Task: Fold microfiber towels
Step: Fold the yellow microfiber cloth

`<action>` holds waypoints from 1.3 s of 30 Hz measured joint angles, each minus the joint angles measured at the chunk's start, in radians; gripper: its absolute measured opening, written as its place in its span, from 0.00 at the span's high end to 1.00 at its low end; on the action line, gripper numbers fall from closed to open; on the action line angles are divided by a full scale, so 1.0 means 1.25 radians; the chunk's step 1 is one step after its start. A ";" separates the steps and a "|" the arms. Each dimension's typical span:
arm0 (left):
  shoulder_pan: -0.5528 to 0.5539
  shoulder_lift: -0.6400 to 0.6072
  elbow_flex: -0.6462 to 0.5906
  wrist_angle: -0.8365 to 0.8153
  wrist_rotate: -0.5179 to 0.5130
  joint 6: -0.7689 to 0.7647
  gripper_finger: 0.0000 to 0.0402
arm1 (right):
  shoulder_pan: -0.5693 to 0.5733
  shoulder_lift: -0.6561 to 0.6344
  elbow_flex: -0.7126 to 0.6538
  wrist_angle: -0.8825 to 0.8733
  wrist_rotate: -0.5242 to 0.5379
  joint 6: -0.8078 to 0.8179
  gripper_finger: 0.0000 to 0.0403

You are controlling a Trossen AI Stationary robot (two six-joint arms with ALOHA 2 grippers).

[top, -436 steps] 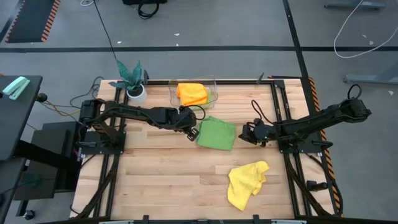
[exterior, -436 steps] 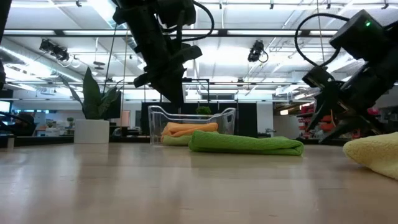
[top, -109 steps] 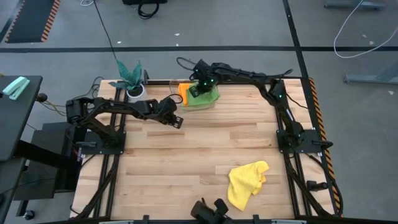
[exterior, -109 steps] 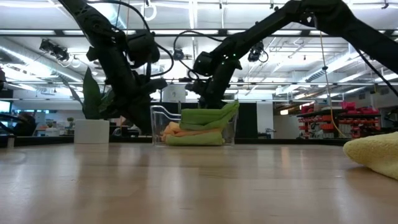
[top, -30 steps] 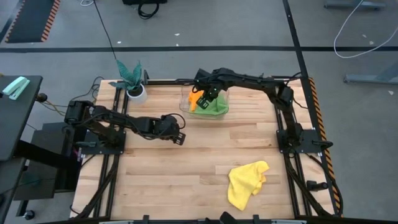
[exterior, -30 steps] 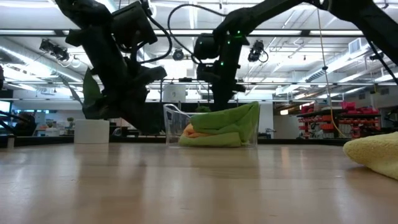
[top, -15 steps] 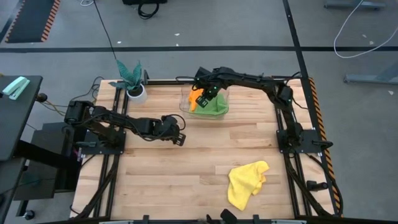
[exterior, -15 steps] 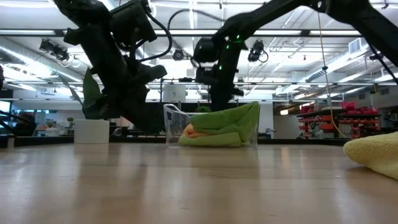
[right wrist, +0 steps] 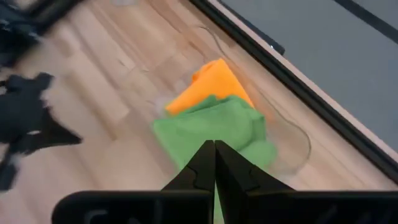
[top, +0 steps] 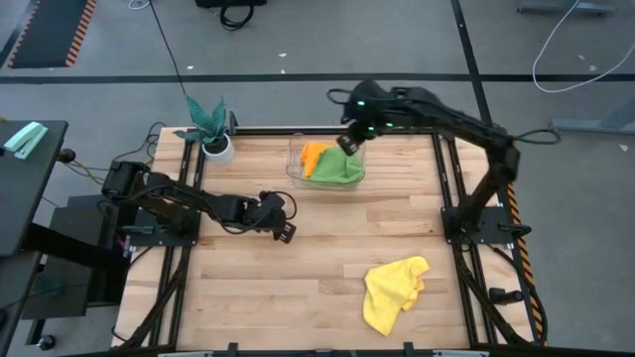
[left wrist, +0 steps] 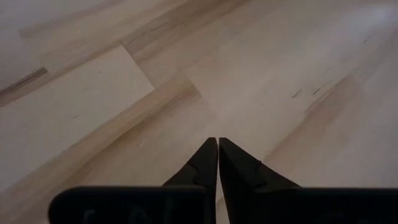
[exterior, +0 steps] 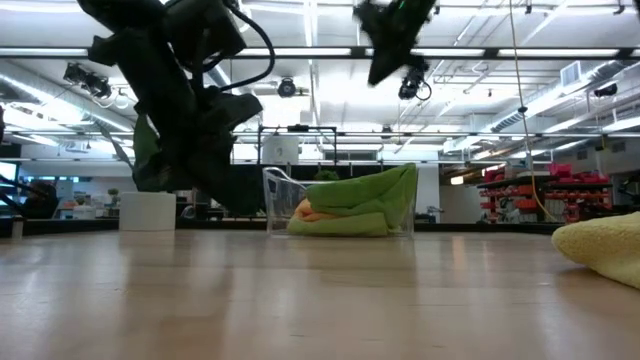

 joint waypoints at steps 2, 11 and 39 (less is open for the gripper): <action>-0.009 0.000 0.000 0.001 -0.011 0.001 0.96 | 0.022 -0.052 0.000 -0.032 0.009 0.029 0.97; -0.054 0.000 0.000 0.034 -0.038 0.023 0.96 | 0.223 -0.241 0.000 -0.237 0.134 0.220 0.97; -0.084 0.000 0.000 0.194 -0.045 -0.164 0.93 | 1.043 -0.402 -0.525 -0.365 0.282 1.032 0.97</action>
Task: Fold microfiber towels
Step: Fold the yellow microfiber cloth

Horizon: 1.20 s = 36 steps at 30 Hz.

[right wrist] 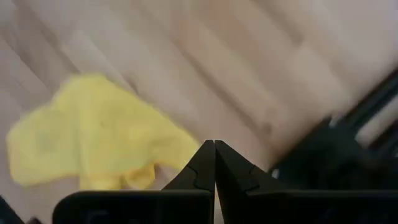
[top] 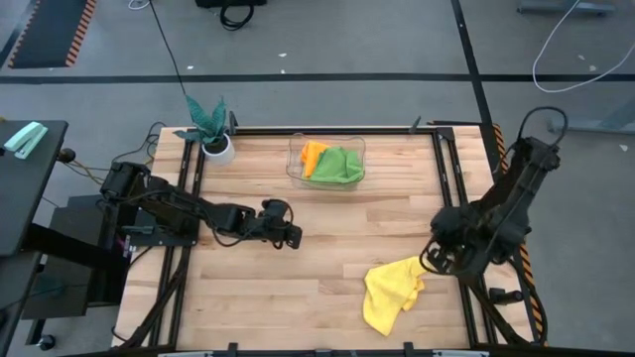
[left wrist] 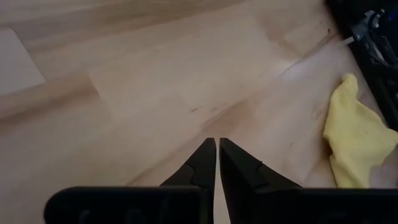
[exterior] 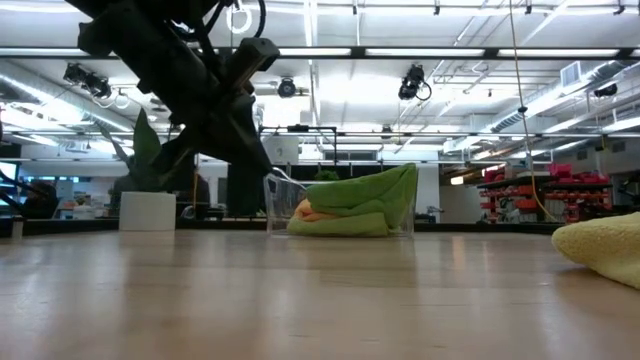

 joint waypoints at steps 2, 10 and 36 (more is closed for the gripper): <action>-0.008 0.000 0.000 0.000 0.000 -0.016 0.93 | 0.052 -0.018 -0.067 0.035 -0.034 0.084 0.97; -0.034 0.002 0.000 0.000 0.000 -0.083 0.95 | 0.231 -0.083 -0.305 0.423 -0.015 0.283 0.97; -0.209 0.138 0.061 0.278 0.001 -0.128 0.90 | 0.313 0.012 -0.442 0.662 -0.001 0.377 0.82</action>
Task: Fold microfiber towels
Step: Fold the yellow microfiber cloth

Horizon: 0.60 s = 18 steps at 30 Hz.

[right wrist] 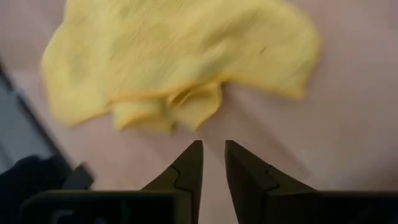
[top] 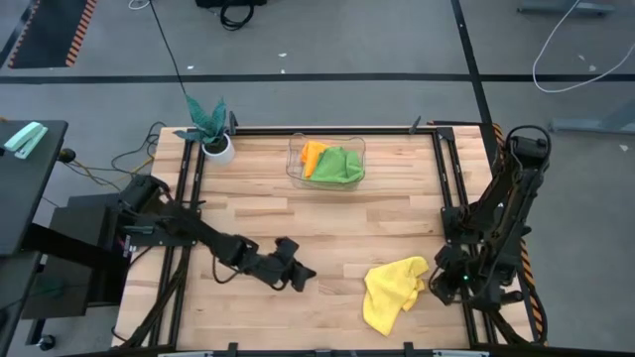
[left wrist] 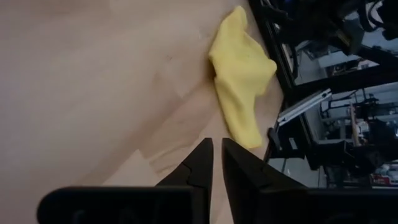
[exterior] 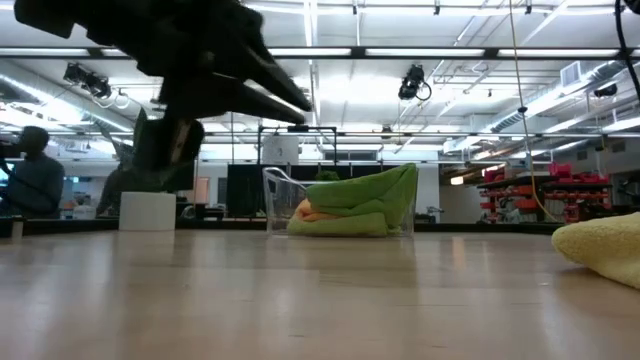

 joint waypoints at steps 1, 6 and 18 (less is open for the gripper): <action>-0.001 0.017 0.014 0.005 0.001 -0.003 0.89 | -0.009 0.002 0.000 -0.015 0.000 0.000 0.81; 0.007 0.084 0.071 -0.002 0.000 -0.003 0.89 | -0.084 0.001 -0.004 -0.096 0.003 -0.001 0.77; 0.012 0.125 0.130 0.002 0.046 0.050 0.85 | -0.166 -0.070 -0.158 0.105 -0.056 -0.015 0.75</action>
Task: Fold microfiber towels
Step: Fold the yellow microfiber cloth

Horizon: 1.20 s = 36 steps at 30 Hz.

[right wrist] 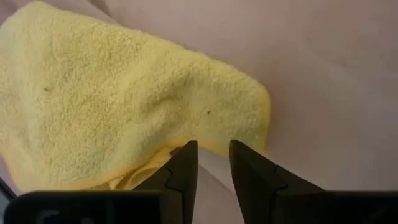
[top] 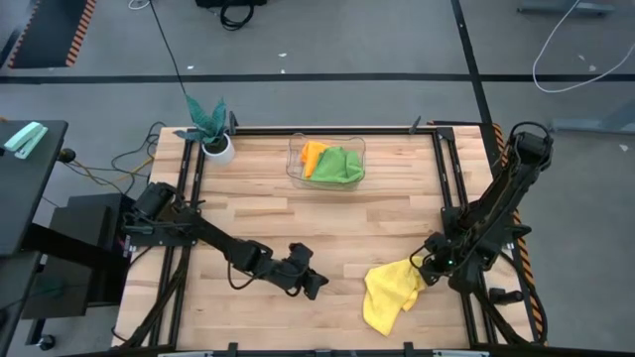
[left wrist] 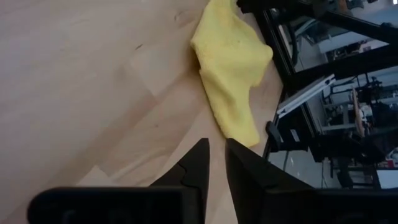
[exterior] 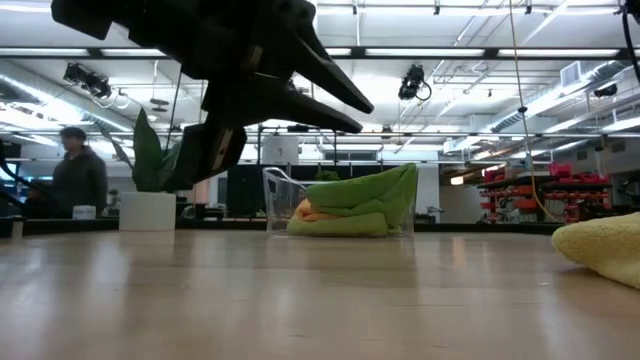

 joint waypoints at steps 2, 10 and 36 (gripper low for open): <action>-0.003 0.000 0.000 0.000 0.000 -0.002 0.84 | -0.004 -0.010 -0.001 -0.010 0.001 -0.010 0.75; -0.001 0.000 0.000 -0.003 0.001 0.002 0.81 | -0.005 -0.034 -0.001 -0.103 -0.024 0.024 0.75; 0.002 0.000 -0.001 -0.026 0.000 0.005 0.78 | -0.069 -0.031 -0.065 0.056 -0.063 -0.027 0.75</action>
